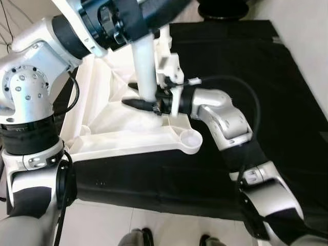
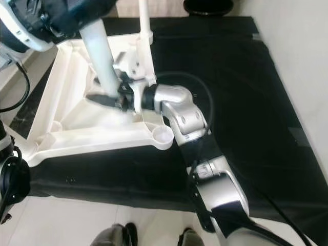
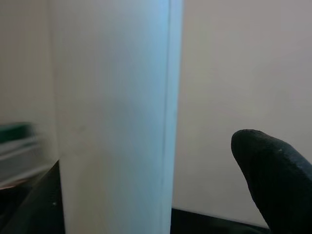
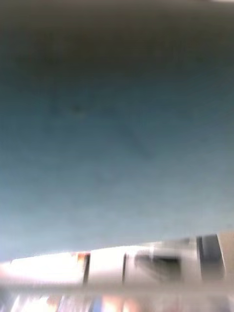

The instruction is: Building children table

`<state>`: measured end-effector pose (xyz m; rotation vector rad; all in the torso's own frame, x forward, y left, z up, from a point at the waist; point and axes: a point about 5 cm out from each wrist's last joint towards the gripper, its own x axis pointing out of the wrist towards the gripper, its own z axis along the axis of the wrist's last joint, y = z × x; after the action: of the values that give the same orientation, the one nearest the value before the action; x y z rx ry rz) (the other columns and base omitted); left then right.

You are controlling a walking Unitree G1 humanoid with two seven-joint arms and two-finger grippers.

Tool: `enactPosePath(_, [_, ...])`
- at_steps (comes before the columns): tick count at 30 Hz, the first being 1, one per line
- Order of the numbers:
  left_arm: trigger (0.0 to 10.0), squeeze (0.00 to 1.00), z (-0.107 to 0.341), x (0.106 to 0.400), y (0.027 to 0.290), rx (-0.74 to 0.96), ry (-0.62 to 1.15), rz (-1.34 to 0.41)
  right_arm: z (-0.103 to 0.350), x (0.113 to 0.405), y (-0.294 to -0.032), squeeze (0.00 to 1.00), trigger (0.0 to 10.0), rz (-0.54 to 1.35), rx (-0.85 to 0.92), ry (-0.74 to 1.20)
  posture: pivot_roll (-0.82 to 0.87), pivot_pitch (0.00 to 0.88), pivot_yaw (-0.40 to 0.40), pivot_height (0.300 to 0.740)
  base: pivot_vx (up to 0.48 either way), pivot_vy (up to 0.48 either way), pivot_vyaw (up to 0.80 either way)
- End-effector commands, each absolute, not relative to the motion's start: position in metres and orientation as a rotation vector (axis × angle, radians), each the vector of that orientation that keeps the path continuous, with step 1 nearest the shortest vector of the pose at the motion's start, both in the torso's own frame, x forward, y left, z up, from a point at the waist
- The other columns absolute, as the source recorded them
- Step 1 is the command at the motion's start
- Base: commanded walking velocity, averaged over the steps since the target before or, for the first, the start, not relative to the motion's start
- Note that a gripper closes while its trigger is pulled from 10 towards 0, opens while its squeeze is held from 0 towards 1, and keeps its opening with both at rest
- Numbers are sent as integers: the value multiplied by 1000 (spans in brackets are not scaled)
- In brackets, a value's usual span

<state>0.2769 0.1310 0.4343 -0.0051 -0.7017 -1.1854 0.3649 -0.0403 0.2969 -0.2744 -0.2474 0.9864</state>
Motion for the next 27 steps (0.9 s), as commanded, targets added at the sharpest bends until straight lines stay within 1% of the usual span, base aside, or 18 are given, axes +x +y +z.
enactPosePath(1, [10000, 0, 443, 269, 136, 27, -777, -1144, 292, 382, -68, 0, 0, 732, -175, -216, 32, 158, 47, 740, 0, 0, 0])
enactPosePath(2, [10000, 0, 443, 269, 136, 27, -777, -1144, 292, 382, -68, 0, 0, 732, -175, -216, 32, 158, 47, 740, 0, 0, 0])
enactPosePath(3, [10000, 0, 443, 271, 138, 24, -780, -1098, 295, 386, -74, 0, 0, 634, -163, -239, 32, 158, 47, 740, 0, 0, 0])
enactPosePath(4, [10000, 0, 443, 271, 138, 24, -780, -1098, 295, 386, -74, 0, 0, 634, -163, -239, 32, 158, 47, 740, 0, 0, 0])
enactPosePath(5, [10000, 0, 438, 274, 139, 55, -770, -1051, 298, 387, -77, 0, 0, 566, -148, -259, 26, 159, 41, 740, 0, 0, 0])
enactPosePath(6, [10000, 0, 438, 274, 139, 55, -770, -1051, 298, 387, -77, 0, 0, 566, -148, -259, 26, 159, 41, 740, 0, 0, 0])
enactPosePath(7, [10000, 0, 420, 276, 136, 151, -723, -994, 300, 386, -79, 0, 0, 484, -125, -288, 26, 159, 40, 740, 0, 0, 0])
enactPosePath(10, [10000, 0, 410, 276, 134, 193, -699, -984, 301, 386, -79, 0, 0, 454, -115, -299, 26, 159, 40, 740, 0, 0, 0])
enactPosePath(11, [10000, 0, 387, 274, 127, 233, -632, -1003, 302, 385, -80, 0, 0, 390, -82, -321, 27, 159, 39, 740, 0, 0, 0])
enactPosePath(12, [10000, 0, 387, 274, 127, 233, -632, -1003, 302, 385, -80, 0, 0, 390, -82, -321, 27, 159, 39, 740, 0, 0, 0])
enactPosePath(13, [10000, 0, 362, 272, 119, 239, -565, -1025, 303, 386, -81, 0, 0, 349, -55, -333, 26, 160, 40, 740, 0, 0, 0])
enactPosePath(15, [10000, 0, 332, 267, 107, 247, -488, -1052, 305, 387, -79, 0, 0, 325, -21, -350, 29, 160, 39, 740, 0, 0, 0])
enactPosePath(16, [10000, 0, 332, 267, 107, 247, -488, -1052, 305, 387, -79, 0, 0, 325, -21, -350, 29, 160, 39, 740, 0, 0, 0])
enactPosePath(18, [10000, 0, 304, 262, 97, 243, -415, -1072, 309, 387, -74, 0, 0, 327, 19, -378, 29, 161, 40, 740, 0, 0, 0])
enactPosePath(21, [10000, 0, 287, 256, 91, 215, -363, -1091, 313, 386, -69, 0, 0, 358, 56, -403, 31, 159, 44, 740, 0, 0, 0])
enactPosePath(22, [10000, 0, 272, 249, 88, 199, -318, -1113, 318, 384, -66, 0, 10000, 394, 89, -430, 32, 159, 49, 740, 0, 0, 0])
enactPosePath(27, [10000, 0, 254, 239, 87, 195, -270, -1125, 325, 381, -65, 0, 10000, 417, 110, -464, 31, 156, 55, 740, 0, 0, 0])
